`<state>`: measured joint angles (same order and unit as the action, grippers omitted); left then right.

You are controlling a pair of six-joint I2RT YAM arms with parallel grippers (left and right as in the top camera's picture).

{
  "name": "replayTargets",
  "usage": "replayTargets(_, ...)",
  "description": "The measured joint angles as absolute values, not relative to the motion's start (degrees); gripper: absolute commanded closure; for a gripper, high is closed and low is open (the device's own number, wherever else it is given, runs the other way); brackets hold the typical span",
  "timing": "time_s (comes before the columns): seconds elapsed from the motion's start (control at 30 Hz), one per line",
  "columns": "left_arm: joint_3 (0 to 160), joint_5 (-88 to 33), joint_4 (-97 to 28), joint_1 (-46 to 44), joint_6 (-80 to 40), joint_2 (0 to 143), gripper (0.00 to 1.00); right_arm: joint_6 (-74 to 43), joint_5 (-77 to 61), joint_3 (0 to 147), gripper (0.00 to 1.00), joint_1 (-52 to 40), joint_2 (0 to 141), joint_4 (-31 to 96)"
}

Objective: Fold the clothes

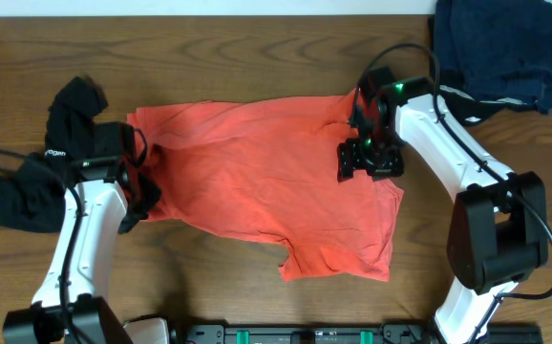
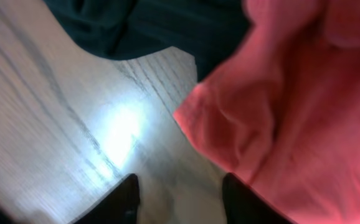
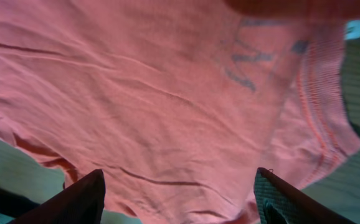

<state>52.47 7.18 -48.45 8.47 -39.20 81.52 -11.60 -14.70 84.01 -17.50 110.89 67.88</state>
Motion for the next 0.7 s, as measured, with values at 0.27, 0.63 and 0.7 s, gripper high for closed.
replayTargets(0.27, 50.8, 6.4, -43.5, 9.0, -40.6, 86.5, 0.6, -11.6, -15.8, 83.2, 0.26, -17.5, 110.9, 66.1)
replayTargets(0.63, 51.1, 2.0, -36.7, 9.0, -40.5, 97.2, 0.6, -11.6, -16.1, 83.2, 0.27, -17.5, 110.9, 67.6)
replayTargets(0.7, 51.1, 1.8, -36.6, 9.2, -40.5, 97.2, 0.6, -11.6, -16.1, 83.2, 0.27, -17.5, 110.9, 67.9)
